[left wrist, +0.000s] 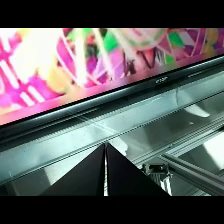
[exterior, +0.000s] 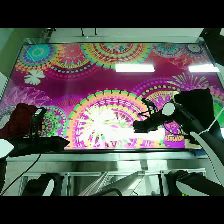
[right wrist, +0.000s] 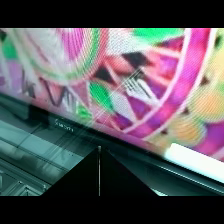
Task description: Fold the shirts.
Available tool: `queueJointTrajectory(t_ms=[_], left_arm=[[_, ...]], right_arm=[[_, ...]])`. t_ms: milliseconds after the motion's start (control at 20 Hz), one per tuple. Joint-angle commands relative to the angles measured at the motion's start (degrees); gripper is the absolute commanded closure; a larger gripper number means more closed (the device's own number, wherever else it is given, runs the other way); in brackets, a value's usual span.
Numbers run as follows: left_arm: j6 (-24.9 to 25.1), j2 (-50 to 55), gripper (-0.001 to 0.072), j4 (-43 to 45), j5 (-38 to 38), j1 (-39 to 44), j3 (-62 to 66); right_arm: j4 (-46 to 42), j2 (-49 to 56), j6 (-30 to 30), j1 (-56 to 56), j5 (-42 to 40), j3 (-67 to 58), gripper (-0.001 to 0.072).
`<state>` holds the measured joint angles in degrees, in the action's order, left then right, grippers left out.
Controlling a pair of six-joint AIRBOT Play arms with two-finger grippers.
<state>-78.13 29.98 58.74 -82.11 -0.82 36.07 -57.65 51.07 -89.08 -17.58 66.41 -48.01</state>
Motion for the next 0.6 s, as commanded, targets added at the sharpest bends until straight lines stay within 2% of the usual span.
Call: queueJointTrajectory(t_ms=[0, 400, 550], left_arm=[[0.0, -0.1, 0.0695, 0.0, 0.0, 0.0, 0.0], [-0.5, -0.1, 0.0694, 1.9, 0.2, -0.2, 0.1], [-9.7, 1.1, 0.0694, 14.3, 1.2, -2.6, 3.0]], right_arm=[[0.0, 0.0, 0.0, 0.0, 0.0, 0.0, 0.0695], [0.0, 0.0, -0.1, 0.0, 0.0, 0.0, 0.0694], [0.0, 0.0, -0.1, 0.0, 0.0, 0.0, 0.0694]])
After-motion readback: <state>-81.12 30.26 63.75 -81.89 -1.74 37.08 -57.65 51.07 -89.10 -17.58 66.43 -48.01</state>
